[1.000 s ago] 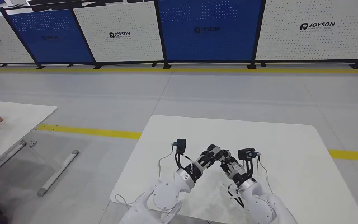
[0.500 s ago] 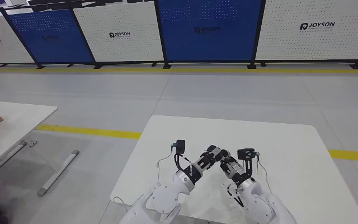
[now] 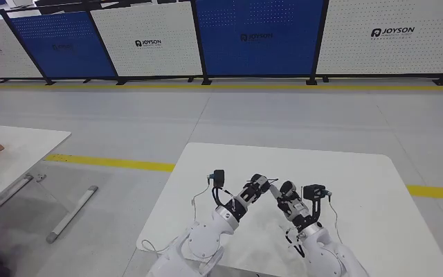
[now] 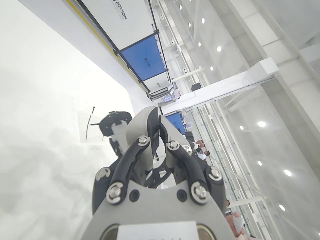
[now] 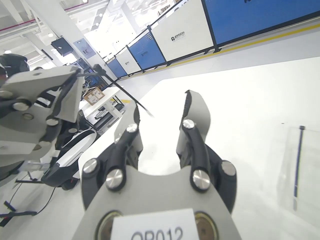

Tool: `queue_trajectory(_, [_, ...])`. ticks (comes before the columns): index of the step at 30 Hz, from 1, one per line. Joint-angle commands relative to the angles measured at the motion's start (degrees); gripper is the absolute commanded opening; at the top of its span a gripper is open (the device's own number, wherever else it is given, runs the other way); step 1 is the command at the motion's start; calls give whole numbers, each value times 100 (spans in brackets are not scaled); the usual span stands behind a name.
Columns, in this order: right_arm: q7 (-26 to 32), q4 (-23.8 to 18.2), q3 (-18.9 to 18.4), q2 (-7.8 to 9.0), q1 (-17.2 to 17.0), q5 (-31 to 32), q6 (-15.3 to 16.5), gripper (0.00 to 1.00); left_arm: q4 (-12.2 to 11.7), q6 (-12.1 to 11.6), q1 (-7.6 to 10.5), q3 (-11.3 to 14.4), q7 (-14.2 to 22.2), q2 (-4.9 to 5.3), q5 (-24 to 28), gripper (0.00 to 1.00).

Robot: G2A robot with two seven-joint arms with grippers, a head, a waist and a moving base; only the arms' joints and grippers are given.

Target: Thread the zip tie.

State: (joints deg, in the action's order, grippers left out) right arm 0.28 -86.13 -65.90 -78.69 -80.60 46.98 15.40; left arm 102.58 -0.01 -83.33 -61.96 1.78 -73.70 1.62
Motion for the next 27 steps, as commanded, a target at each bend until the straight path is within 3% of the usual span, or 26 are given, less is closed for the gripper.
queue_trajectory(1, [-68, -98, -116, 22, -91, -18, 18, 100, -48, -48, 10, -23, -81, -6, 42, 0])
queue_trajectory(9, [-521, -605, -775, 117, -601, -299, -44, 100, -198, -122, -83, -305, -209, 6, 322, 0])
queue_trajectory(16, [-972, -852, -1514, 177, -1081, -964, -82, 100, -334, -130, -206, -591, -256, 30, 545, 0])
queue_trajectory(27, [-972, -852, -1514, 177, -1081, -964, -82, 100, -339, -180, -252, -634, -230, 24, 765, 0])
